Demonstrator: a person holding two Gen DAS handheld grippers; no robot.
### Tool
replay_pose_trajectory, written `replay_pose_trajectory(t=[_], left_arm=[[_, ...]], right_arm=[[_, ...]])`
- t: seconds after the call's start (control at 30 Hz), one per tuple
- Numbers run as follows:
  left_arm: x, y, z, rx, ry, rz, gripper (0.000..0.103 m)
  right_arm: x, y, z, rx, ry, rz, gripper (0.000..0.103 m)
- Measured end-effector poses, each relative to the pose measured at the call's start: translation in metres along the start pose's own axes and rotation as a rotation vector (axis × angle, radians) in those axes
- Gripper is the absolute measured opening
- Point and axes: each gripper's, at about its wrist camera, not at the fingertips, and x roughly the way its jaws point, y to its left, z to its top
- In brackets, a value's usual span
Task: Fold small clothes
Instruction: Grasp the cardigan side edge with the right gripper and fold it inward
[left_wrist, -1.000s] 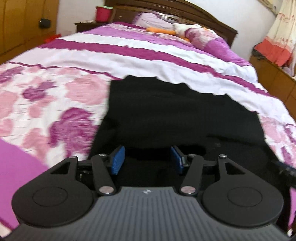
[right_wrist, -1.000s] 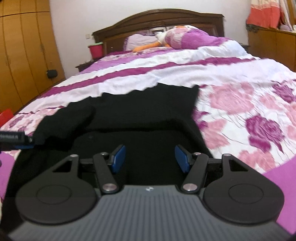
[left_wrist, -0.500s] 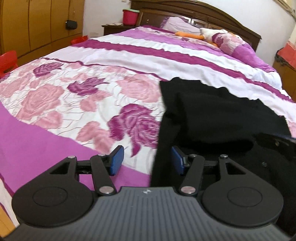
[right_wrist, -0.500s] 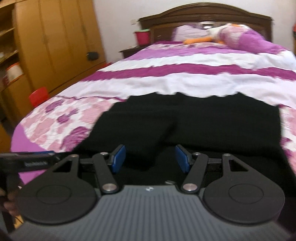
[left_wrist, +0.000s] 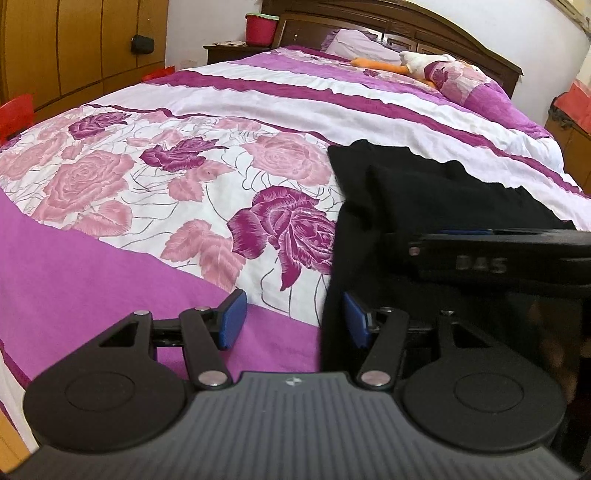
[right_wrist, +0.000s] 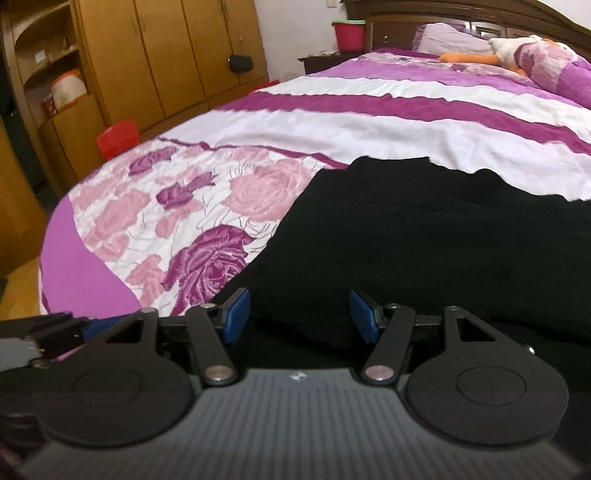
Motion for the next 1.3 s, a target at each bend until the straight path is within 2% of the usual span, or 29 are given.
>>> replay_pose_trajectory(t=[0.13,0.17,0.2,0.23,0.27,0.33,0.37,0.53,0.67,0.93,1.13,1.3], left_arm=[[0.001,0.000,-0.001,0.002,-0.002,-0.003,0.064],[0.002,0.000,-0.001,0.001,-0.002,-0.003,0.064],[0.002,0.000,-0.001,0.001,-0.002,-0.003,0.064],[0.002,0.000,-0.001,0.003,-0.002,-0.003,0.064],[0.002,0.000,-0.001,0.003,-0.002,-0.002,0.064],[0.002,0.000,-0.001,0.003,-0.002,-0.001,0.065],[0.002,0.000,-0.001,0.002,-0.001,-0.001,0.065],[0.002,-0.001,0.000,0.005,-0.003,0.006,0.065],[0.000,-0.005,0.002,0.004,-0.010,-0.001,0.065],[-0.001,-0.020,0.006,0.039,-0.028,-0.013,0.065],[0.007,-0.034,0.007,0.066,-0.023,-0.004,0.065],[0.010,-0.043,0.009,0.080,-0.022,-0.009,0.065]], right_arm=[[0.013,0.004,-0.001,-0.041,0.021,-0.015,0.061],[0.014,0.004,-0.001,-0.047,0.017,-0.021,0.053],[0.015,0.004,-0.001,-0.052,0.013,-0.029,0.050],[0.014,0.003,-0.001,-0.051,0.010,-0.028,0.041],[0.014,0.002,0.000,-0.044,0.006,-0.026,0.028],[0.011,-0.001,0.001,-0.029,0.001,-0.025,0.017],[0.008,-0.003,0.002,-0.019,-0.007,-0.027,0.015],[-0.018,-0.016,0.010,0.035,-0.081,-0.021,0.014],[-0.046,-0.034,0.015,0.078,-0.151,-0.047,0.014],[-0.101,-0.104,0.002,0.226,-0.265,-0.181,0.014],[-0.108,-0.157,-0.029,0.360,-0.236,-0.274,0.014],[-0.092,-0.183,-0.056,0.416,-0.144,-0.304,0.016]])
